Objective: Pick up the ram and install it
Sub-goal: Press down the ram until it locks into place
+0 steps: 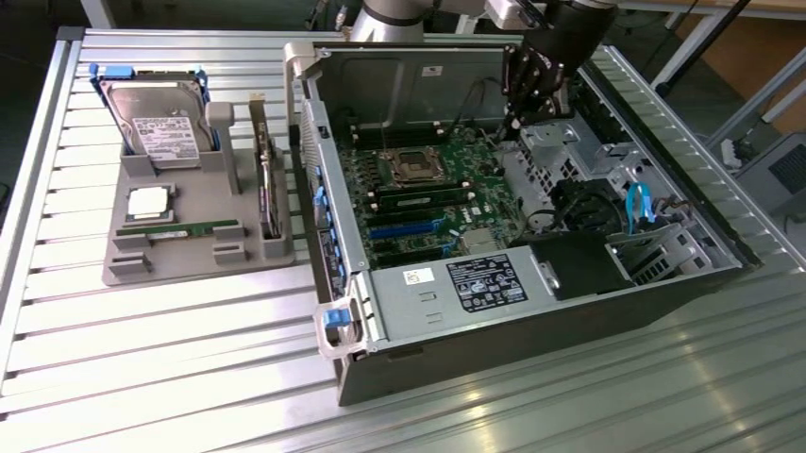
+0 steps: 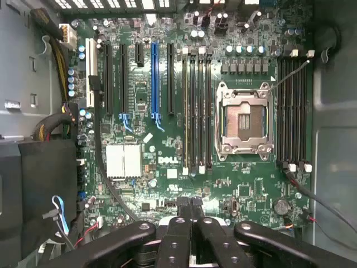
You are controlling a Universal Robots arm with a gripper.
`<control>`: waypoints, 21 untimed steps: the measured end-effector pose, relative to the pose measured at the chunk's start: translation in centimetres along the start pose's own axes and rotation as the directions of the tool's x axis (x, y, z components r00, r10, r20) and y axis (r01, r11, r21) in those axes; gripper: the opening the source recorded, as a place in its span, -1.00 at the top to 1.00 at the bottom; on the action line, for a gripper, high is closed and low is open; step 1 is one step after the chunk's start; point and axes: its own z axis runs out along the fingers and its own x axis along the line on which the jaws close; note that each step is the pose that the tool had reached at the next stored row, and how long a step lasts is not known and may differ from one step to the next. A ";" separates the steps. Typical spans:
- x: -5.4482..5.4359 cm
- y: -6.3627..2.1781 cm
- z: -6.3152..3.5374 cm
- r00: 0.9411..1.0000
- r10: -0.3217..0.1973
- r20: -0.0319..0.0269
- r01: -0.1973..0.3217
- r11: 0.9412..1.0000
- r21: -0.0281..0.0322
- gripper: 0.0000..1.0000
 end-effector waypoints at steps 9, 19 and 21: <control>0.0 0.69 0.02 1.000 0.000 0.001 0.000 1.000 0.000 0.81; 0.0 0.58 4.46 1.000 0.000 0.001 0.000 1.000 0.000 0.81; 0.0 0.55 5.43 1.000 0.000 0.001 0.000 1.000 0.000 0.81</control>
